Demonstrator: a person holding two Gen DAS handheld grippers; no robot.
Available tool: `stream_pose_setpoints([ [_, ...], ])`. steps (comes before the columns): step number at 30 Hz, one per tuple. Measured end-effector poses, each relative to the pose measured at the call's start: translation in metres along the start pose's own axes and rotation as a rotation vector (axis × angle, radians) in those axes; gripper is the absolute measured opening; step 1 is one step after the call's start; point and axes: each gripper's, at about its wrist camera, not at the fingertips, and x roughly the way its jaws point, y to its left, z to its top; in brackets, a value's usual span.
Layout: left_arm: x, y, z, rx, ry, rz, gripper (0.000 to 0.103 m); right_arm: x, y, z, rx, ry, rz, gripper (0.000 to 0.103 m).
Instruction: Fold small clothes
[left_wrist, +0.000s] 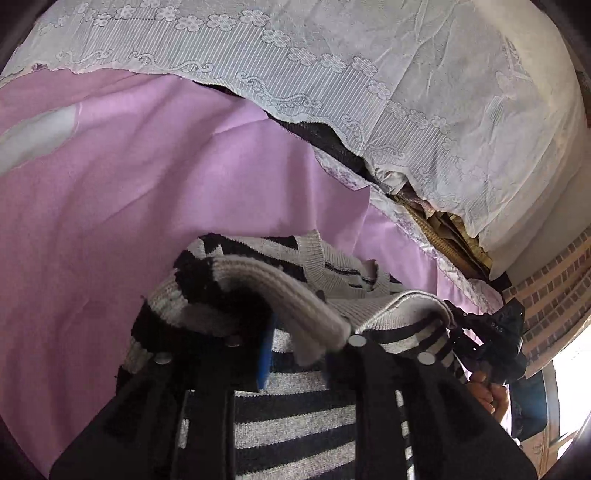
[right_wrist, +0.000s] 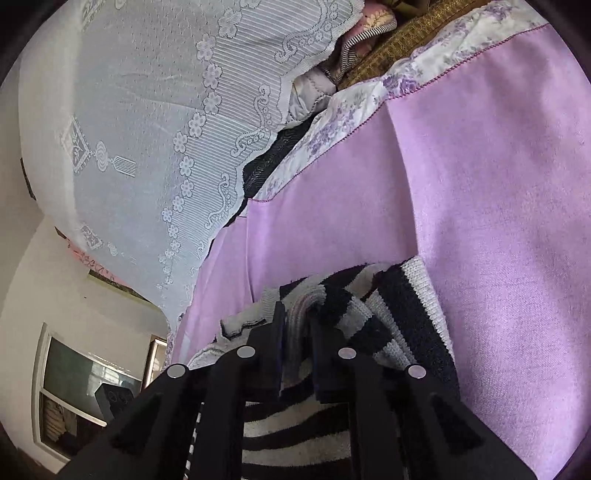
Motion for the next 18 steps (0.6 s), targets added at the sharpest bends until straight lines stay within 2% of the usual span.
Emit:
stream_pose_setpoints([
  [1,-0.013,-0.002,0.001,-0.004,-0.053,0.010,0.059,-0.008,0.003,0.000,-0.003,-0.038,-0.001,0.055],
  [2,-0.029,-0.005,0.002,-0.002,-0.122,0.022,0.079,-0.018,0.006,0.000,-0.013,-0.082,-0.003,0.060],
  [3,-0.045,-0.010,0.001,0.010,-0.186,0.034,0.089,-0.027,0.011,-0.001,-0.033,-0.117,-0.005,0.060],
  [5,-0.066,-0.022,0.002,0.053,-0.249,0.056,0.091,-0.038,0.023,-0.002,-0.082,-0.149,0.002,0.060],
  [6,-0.069,-0.028,0.003,0.075,-0.237,0.035,0.091,-0.040,0.031,-0.005,-0.111,-0.156,0.012,0.056],
  [8,-0.056,-0.040,0.001,0.103,-0.159,-0.033,0.091,-0.033,0.050,-0.013,-0.182,-0.116,0.025,0.049],
  [10,-0.031,-0.055,-0.007,0.151,-0.083,-0.027,0.091,-0.011,0.072,-0.028,-0.283,-0.038,0.001,0.047],
  [11,-0.014,-0.064,-0.012,0.192,-0.053,0.013,0.090,0.004,0.083,-0.037,-0.344,0.005,-0.020,0.047],
  [14,0.030,-0.073,-0.022,0.289,0.006,0.211,0.090,0.045,0.098,-0.056,-0.478,0.111,-0.122,0.047],
  [15,0.040,-0.066,-0.019,0.281,0.017,0.263,0.089,0.054,0.094,-0.056,-0.489,0.117,-0.159,0.047],
  [16,0.046,-0.054,-0.015,0.245,0.031,0.266,0.089,0.059,0.086,-0.050,-0.481,0.106,-0.201,0.045],
  [17,0.048,-0.039,-0.009,0.188,0.043,0.233,0.088,0.062,0.072,-0.040,-0.456,0.080,-0.269,0.044],
  [18,0.047,-0.023,-0.002,0.118,0.045,0.179,0.084,0.060,0.056,-0.027,-0.405,0.052,-0.299,0.029],
])
